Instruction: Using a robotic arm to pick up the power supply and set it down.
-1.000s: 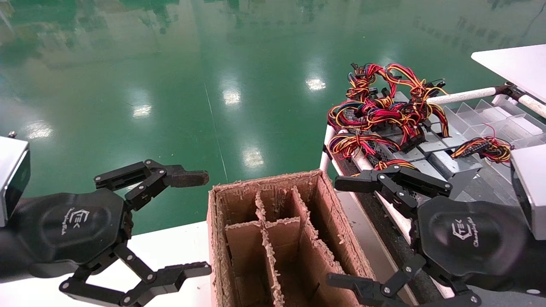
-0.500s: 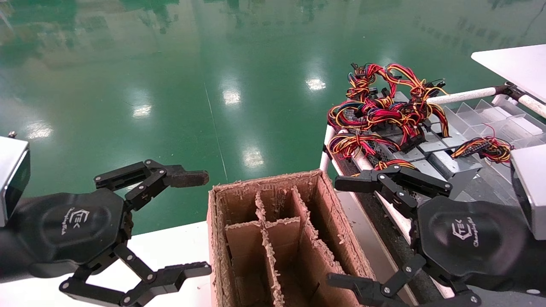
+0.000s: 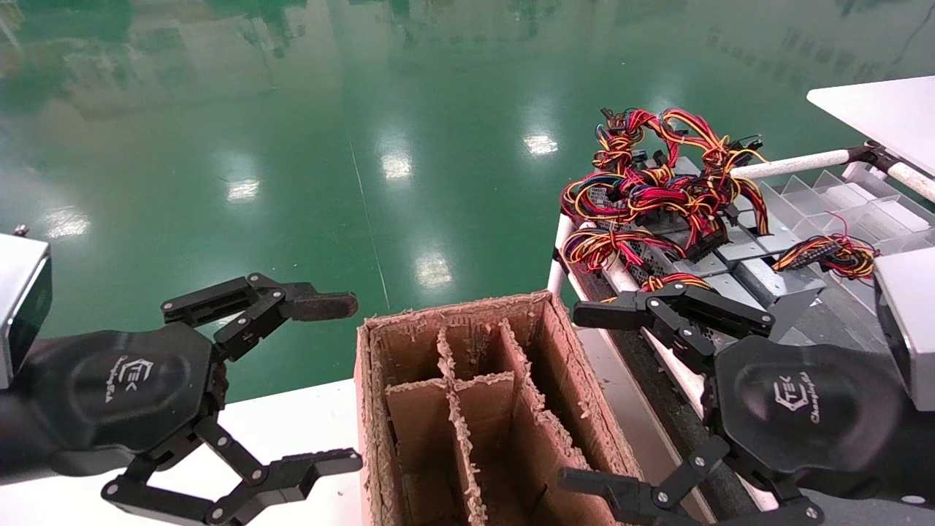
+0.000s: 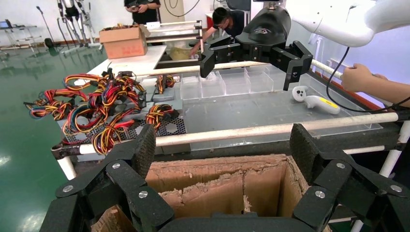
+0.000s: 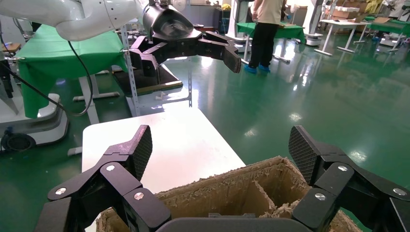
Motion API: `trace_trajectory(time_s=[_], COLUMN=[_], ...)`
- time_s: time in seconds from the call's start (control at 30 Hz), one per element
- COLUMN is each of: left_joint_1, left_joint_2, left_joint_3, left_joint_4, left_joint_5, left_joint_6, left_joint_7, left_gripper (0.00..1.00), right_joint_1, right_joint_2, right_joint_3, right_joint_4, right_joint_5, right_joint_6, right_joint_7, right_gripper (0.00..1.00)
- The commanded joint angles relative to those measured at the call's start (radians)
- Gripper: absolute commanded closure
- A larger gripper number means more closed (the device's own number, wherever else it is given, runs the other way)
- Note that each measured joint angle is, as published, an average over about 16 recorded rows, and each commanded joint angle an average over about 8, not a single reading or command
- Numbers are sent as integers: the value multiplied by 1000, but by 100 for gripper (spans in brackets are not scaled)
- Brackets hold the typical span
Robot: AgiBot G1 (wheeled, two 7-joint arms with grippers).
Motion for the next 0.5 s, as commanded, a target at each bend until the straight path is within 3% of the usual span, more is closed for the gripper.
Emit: trace_trajectory(time_s=[0.03,0.5], left_joint_1=[0,0], left_joint_2=[0,0], left_joint_3=[0,0], left_joint_4=[0,0], left_joint_5=[0,0], left_joint_6=[0,0], left_joint_7=[0,0], left_gripper=[0,0], right_joint_1=[0,0], right_joint_2=[0,0], right_joint_3=[0,0], right_joint_4=[0,0], right_joint_5=[0,0], right_joint_6=[0,0], right_joint_7=[0,0], right_gripper=[0,0])
